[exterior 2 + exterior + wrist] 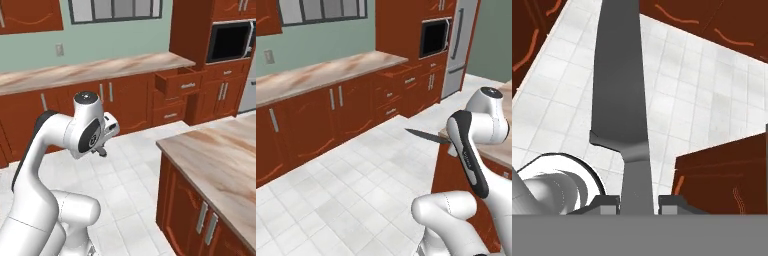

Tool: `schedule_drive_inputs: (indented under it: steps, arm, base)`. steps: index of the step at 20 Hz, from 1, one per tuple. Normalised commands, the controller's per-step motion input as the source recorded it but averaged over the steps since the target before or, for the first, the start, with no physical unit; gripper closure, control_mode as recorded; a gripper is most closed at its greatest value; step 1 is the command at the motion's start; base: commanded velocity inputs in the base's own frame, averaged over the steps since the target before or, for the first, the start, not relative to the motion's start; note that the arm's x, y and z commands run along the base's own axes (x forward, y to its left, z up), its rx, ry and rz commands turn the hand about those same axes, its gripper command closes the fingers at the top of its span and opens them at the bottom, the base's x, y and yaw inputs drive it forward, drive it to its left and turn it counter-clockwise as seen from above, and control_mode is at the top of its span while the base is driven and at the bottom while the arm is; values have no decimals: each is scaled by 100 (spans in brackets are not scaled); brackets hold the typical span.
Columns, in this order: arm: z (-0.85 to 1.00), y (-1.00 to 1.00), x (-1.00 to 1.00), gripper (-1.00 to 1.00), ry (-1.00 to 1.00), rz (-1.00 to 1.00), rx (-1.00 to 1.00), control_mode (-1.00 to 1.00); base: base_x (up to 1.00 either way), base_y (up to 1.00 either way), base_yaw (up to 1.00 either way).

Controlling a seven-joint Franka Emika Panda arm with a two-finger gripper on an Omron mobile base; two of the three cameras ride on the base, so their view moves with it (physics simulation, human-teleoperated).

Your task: Pick up the metallic utensils from the counter and place them in the open drawer. Make sure not to pick up any wooden utensils.

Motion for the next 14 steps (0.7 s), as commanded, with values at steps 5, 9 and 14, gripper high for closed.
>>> schedule_drive_inputs:
  steps: [5,9,14]
  arm:
    - [0,0,0,100,0,0,0,100]
    - [0,0,0,100,0,0,0,100]
    - [0,0,0,100,0,0,0,100]
  base:
    - [100,82,-29]
    - [100,77,-29]
    - [100,69,-33]
